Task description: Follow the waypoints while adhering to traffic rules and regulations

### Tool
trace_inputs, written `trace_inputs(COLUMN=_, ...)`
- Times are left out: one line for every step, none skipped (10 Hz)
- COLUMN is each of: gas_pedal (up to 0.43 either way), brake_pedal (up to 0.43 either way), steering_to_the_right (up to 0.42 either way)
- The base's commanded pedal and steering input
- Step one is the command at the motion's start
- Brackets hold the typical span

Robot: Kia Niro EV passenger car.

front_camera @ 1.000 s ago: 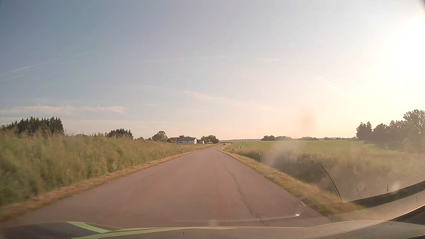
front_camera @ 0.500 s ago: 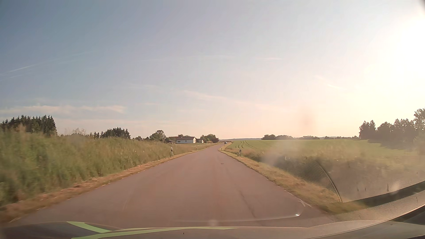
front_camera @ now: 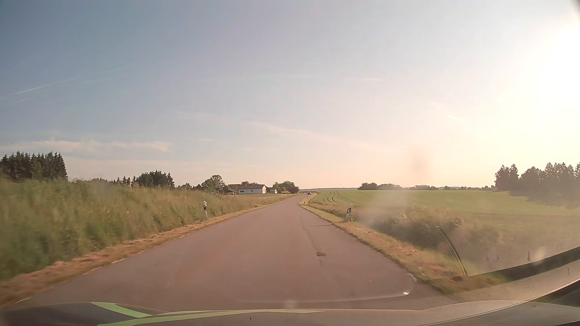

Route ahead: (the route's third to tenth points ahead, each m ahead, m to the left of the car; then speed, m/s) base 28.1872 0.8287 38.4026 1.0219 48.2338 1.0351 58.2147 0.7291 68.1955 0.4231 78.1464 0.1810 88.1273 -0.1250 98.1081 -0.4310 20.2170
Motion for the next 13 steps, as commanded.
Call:
trace_inputs(gas_pedal=0.110, brake_pedal=0.000, steering_to_the_right=-0.001)
trace_inputs(gas_pedal=0.098, brake_pedal=0.000, steering_to_the_right=-0.001)
trace_inputs(gas_pedal=0.098, brake_pedal=0.000, steering_to_the_right=0.000)
trace_inputs(gas_pedal=0.087, brake_pedal=0.000, steering_to_the_right=0.000)
trace_inputs(gas_pedal=0.067, brake_pedal=0.000, steering_to_the_right=0.000)
trace_inputs(gas_pedal=0.059, brake_pedal=0.000, steering_to_the_right=0.000)
trace_inputs(gas_pedal=0.059, brake_pedal=0.000, steering_to_the_right=0.000)
trace_inputs(gas_pedal=0.000, brake_pedal=0.000, steering_to_the_right=0.000)
trace_inputs(gas_pedal=0.000, brake_pedal=0.000, steering_to_the_right=0.000)
trace_inputs(gas_pedal=0.000, brake_pedal=0.000, steering_to_the_right=0.000)
trace_inputs(gas_pedal=0.000, brake_pedal=0.000, steering_to_the_right=0.000)
trace_inputs(gas_pedal=0.000, brake_pedal=0.000, steering_to_the_right=0.000)
trace_inputs(gas_pedal=0.000, brake_pedal=0.000, steering_to_the_right=0.000)
